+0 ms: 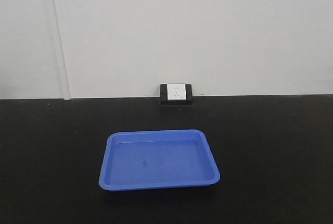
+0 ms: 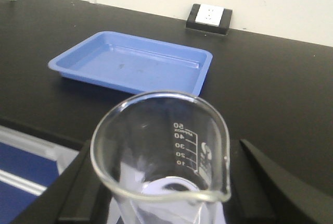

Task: Move beaker to silver tray on left bench
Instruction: 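Hold the beaker raised in the right gripper while backing away from the bench, then turn the base toward the bench with the silver tray, holding the beaker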

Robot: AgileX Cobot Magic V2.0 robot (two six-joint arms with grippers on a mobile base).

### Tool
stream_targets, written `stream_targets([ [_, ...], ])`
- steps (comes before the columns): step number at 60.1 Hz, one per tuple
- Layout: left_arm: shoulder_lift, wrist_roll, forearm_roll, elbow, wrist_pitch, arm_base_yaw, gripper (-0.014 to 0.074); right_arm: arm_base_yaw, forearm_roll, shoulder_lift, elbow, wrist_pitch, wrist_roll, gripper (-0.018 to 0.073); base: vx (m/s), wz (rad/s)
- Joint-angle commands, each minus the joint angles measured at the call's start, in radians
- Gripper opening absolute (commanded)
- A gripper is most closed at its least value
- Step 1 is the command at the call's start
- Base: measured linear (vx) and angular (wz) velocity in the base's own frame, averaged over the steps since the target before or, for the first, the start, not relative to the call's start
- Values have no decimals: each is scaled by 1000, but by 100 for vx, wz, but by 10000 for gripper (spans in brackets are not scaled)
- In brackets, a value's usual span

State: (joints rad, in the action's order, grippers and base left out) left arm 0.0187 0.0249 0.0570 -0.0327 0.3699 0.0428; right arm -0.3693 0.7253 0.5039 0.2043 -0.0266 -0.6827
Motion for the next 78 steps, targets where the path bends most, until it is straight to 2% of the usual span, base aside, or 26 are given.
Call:
stream_targets([
  [1,7,-2,-3,-20,-75,7,1,4,2,1,27,59,4,-11,-31,1],
  [45,7,-2,-3,-20,-75,7,1,4,2,1,27,59,4,-11,-34,13],
  [78,7,-2,-3,-20,-75,7,1,4,2,1,27,59,4,-11,-29,62],
])
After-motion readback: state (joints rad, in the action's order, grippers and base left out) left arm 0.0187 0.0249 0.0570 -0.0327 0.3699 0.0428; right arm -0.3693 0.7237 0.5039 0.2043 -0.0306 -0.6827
